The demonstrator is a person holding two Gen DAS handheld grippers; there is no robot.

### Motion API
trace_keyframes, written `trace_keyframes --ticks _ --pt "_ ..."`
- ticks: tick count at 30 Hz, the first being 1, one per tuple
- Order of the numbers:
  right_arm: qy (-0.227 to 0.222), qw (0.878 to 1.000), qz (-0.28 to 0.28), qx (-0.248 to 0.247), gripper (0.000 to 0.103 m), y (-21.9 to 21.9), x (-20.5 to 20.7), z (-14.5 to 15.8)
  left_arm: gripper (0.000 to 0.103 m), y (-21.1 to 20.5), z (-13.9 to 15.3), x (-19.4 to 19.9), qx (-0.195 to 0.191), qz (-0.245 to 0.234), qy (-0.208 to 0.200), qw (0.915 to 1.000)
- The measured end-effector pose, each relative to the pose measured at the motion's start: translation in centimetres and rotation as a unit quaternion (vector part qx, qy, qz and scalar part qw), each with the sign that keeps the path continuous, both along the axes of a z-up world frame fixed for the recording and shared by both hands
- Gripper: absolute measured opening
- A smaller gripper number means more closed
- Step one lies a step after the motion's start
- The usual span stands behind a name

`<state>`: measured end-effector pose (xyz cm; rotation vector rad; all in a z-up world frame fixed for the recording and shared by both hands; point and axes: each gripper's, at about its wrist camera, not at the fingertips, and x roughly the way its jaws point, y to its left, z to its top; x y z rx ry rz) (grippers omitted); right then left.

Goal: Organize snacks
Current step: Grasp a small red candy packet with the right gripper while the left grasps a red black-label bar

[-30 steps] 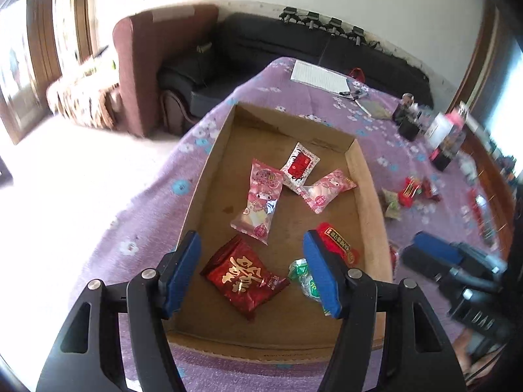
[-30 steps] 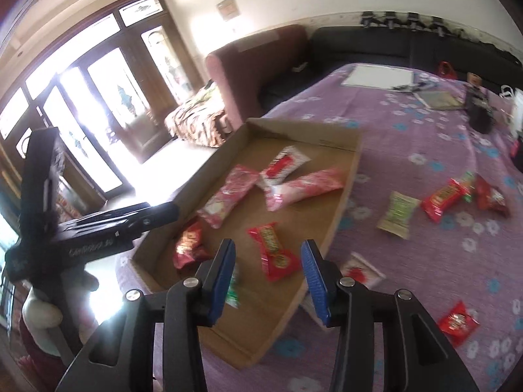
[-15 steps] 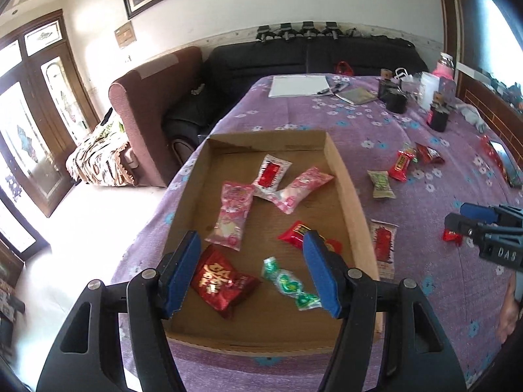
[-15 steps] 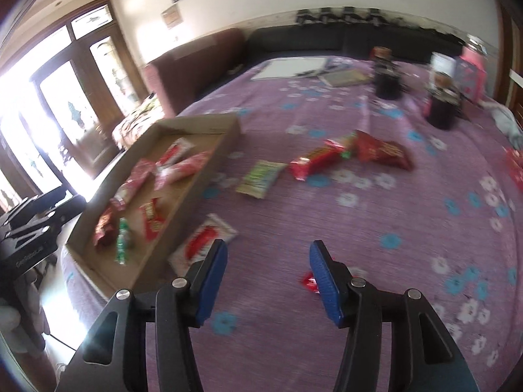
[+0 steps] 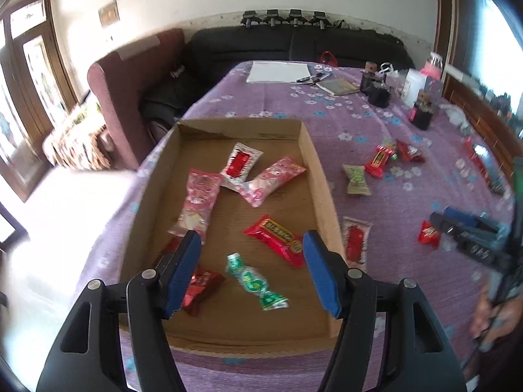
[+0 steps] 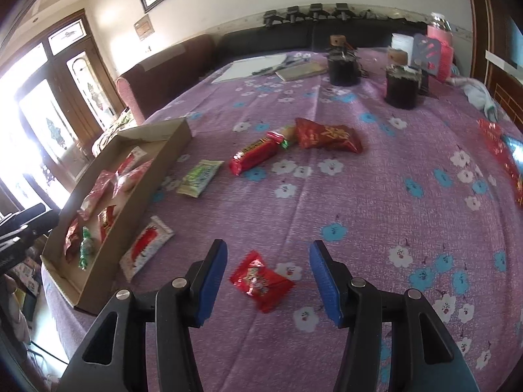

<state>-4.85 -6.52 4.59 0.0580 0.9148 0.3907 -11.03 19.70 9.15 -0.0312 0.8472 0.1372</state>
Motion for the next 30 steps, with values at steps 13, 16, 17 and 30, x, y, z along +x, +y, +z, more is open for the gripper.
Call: trace_keyframes --ticks 13,16,17,30 --pt "-0.002 1.000 0.016 -0.018 0.054 0.8 -0.2 -1.1 0.064 5.1 4.3 0.2 -0.138 0.040 -0.065 0.9875" --pt "0.000 1.000 0.020 -0.023 0.054 1.1 -0.2 -1.2 0.064 6.5 5.6 -0.6 -0.138 0.064 -0.083 0.9850" --pt "0.002 0.999 0.021 -0.024 0.054 1.1 -0.2 -1.3 0.064 6.8 5.7 -0.9 -0.138 0.068 -0.085 0.9845" --pt "0.004 1.000 0.028 -0.012 0.060 1.0 -0.2 -1.5 0.064 11.7 5.0 -5.6 -0.142 0.148 -0.115 0.9719"
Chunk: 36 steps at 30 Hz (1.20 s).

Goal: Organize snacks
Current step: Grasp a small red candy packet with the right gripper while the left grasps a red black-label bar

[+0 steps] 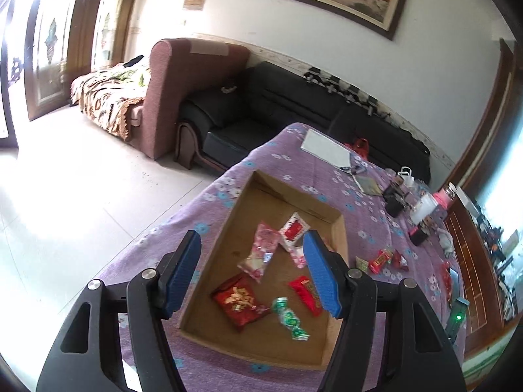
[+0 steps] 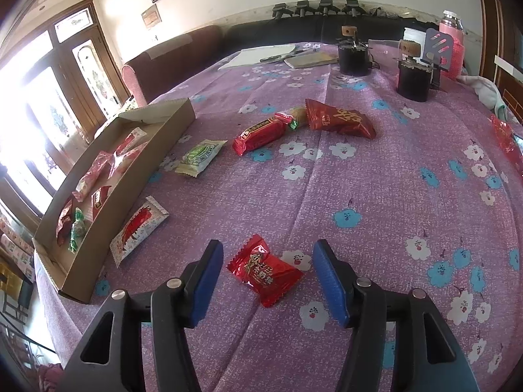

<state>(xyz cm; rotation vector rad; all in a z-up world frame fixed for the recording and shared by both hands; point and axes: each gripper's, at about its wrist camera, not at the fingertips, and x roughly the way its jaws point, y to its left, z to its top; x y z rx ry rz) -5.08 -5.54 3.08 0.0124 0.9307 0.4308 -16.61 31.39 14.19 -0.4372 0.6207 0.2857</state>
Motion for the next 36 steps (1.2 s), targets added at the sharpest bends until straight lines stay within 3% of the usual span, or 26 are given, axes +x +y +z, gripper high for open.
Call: trace_keyframes --ticks 8,14,16,18,19,20,26,34,36 --pt "-0.001 1.000 -0.006 -0.014 0.061 0.2 0.0 0.0 0.064 2.7 -1.5 -0.3 -0.001 -0.010 0.001 0.9999" --pt "-0.004 0.996 -0.027 -0.079 0.060 1.5 -0.1 -0.1 0.064 1.7 -1.8 0.7 0.007 -0.078 0.006 0.9969" --pt "-0.011 0.993 -0.028 -0.110 0.059 2.4 -0.3 -0.2 0.064 -0.2 -1.9 1.9 0.005 -0.122 0.013 0.9924" --pt "-0.008 0.994 -0.029 -0.107 0.043 2.6 -0.5 -0.1 0.064 -2.1 -2.1 3.2 -0.010 -0.162 0.021 0.9865" --pt "-0.009 0.993 -0.032 -0.114 0.025 2.8 -0.5 0.0 0.064 -3.1 -2.2 3.8 -0.018 -0.179 0.024 0.9833" --pt "-0.011 0.992 -0.037 -0.123 0.019 2.9 -0.6 0.0 0.064 -3.8 -2.2 4.2 -0.023 -0.192 0.026 0.9807" --pt "-0.004 0.994 -0.050 -0.097 0.019 1.2 -0.7 0.0 0.064 -11.4 -2.0 8.4 -0.010 -0.261 0.046 0.9643" --pt "0.009 0.997 -0.057 -0.054 0.019 -2.2 -0.3 0.2 0.064 -19.3 -5.0 17.7 0.017 -0.298 0.113 0.9477" --pt "0.009 0.997 -0.057 -0.049 0.019 -2.7 -0.1 0.1 0.064 -20.9 -6.2 20.1 0.030 -0.315 0.129 0.9399"
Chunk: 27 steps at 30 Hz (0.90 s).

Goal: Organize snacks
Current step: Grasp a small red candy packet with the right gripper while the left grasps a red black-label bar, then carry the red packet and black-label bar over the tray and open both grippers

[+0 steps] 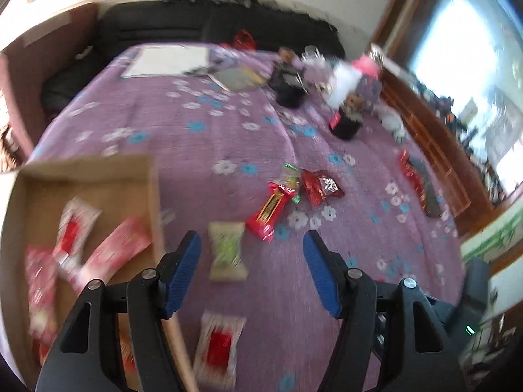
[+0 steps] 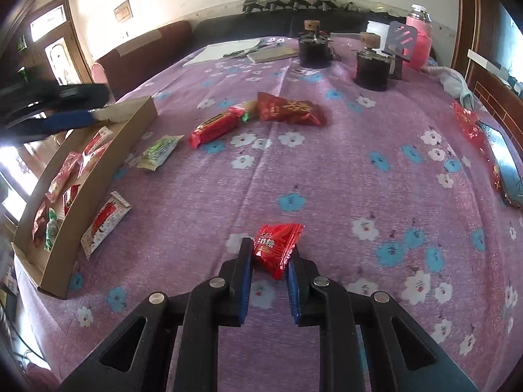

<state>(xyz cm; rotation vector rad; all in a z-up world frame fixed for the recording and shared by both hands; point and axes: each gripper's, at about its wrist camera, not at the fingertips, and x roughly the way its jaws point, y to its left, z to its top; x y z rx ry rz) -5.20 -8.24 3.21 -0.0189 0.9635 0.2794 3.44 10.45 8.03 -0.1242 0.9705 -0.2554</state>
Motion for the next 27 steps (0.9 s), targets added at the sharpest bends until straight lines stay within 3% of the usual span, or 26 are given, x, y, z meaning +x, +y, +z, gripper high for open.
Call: trace_keyframes --ticks 6,12,13,14,15,16,20,27 --pt "0.010 0.999 -0.005 0.037 0.019 -1.5 0.7 0.0 0.064 -4.1 -3.8 4.8 0.078 -0.030 0.021 0.9962" --pt "0.010 0.998 -0.007 0.055 0.019 -2.0 0.7 0.0 0.063 -5.8 -5.7 5.6 0.108 -0.038 0.039 0.9926" --pt "0.010 0.998 -0.007 0.057 0.019 -2.1 0.7 0.0 0.059 -6.0 -6.1 5.6 0.117 -0.042 0.043 0.9913" --pt "0.010 0.998 -0.007 0.059 0.019 -2.1 0.7 0.0 0.042 -6.3 -6.3 5.6 0.123 -0.045 0.044 0.9905" --pt "0.009 0.998 -0.007 0.060 0.019 -2.1 0.7 0.0 0.035 -6.5 -6.3 5.3 0.141 -0.041 0.034 0.9885" --pt "0.009 0.998 -0.007 0.061 0.019 -2.2 0.6 0.0 0.020 -6.6 -6.2 5.0 0.148 -0.044 0.032 0.9875" --pt "0.007 0.998 -0.008 0.064 0.019 -2.2 0.6 0.1 0.020 -6.2 -5.5 4.2 0.133 -0.040 0.032 0.9898" --pt "-0.007 0.997 0.003 0.072 0.019 -1.6 -0.4 1.7 0.020 -1.9 -1.1 1.1 0.028 -0.013 0.008 0.9995"
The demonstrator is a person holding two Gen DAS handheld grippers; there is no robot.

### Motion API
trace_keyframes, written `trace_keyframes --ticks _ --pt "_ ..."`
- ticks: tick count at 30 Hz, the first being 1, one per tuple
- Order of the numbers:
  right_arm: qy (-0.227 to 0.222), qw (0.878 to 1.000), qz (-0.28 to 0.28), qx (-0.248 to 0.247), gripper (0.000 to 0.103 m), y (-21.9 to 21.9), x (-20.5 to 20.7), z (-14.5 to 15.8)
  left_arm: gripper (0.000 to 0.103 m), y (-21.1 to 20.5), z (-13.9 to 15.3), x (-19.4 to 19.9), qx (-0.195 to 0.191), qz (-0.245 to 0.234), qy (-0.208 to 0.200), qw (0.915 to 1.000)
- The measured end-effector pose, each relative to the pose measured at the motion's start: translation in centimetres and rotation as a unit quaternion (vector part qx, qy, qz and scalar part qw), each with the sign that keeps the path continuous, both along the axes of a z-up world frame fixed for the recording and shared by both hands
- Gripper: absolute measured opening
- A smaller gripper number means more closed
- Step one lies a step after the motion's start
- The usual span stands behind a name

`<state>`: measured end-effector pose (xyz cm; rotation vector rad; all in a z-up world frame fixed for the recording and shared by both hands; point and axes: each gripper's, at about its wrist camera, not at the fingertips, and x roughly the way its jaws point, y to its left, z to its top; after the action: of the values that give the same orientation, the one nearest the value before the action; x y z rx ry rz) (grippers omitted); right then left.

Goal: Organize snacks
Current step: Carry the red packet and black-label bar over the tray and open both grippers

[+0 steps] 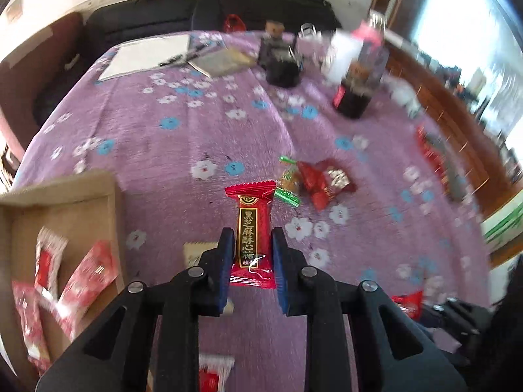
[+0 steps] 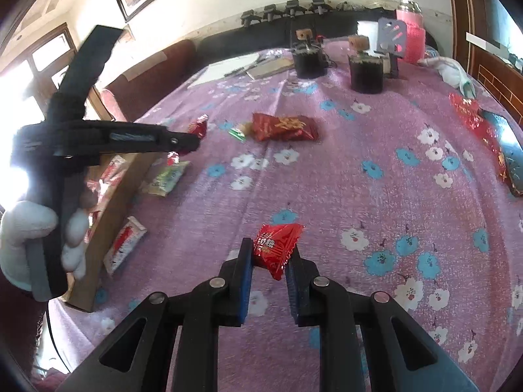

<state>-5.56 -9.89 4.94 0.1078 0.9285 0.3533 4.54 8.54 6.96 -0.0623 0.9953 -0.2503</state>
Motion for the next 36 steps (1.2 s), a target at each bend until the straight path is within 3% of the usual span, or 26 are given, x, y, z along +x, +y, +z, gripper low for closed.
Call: trace_keyframes --ticks 5,9,14,19,21,25,29,36 --pt "-0.013 1.000 0.023 0.000 0.019 1.9 -0.8 1.4 0.020 4.4 3.3 -4.1 -0.049 0.029 -0.030 0.9979" --pt "-0.023 0.999 0.048 -0.006 0.019 4.5 -1.6 2.4 0.020 7.7 4.4 -7.0 -0.055 0.062 -0.046 0.9955" --pt "-0.032 0.996 0.079 -0.010 0.019 7.6 -2.7 3.2 0.020 12.7 4.1 -10.8 -0.067 0.114 -0.051 0.9900" --pt "-0.045 0.993 0.105 -0.019 0.019 10.1 -4.0 4.4 0.020 17.5 2.8 -14.6 -0.089 0.180 -0.046 0.9786" --pt "-0.046 0.992 0.117 -0.017 0.019 11.2 -4.2 4.7 0.020 18.7 2.2 -15.5 -0.081 0.201 -0.043 0.9752" --pt "-0.028 0.989 0.148 0.005 0.019 13.8 -4.4 4.7 0.020 20.3 0.5 -16.5 -0.096 0.219 -0.019 0.9709" --pt "-0.025 0.983 0.180 0.005 0.019 17.1 -4.9 4.7 0.020 19.3 -1.0 -17.3 -0.110 0.197 0.001 0.9741" --pt "-0.013 0.979 0.204 -0.015 0.019 22.2 -2.2 3.8 0.020 17.9 -3.2 -17.5 -0.084 0.189 0.036 0.9777"
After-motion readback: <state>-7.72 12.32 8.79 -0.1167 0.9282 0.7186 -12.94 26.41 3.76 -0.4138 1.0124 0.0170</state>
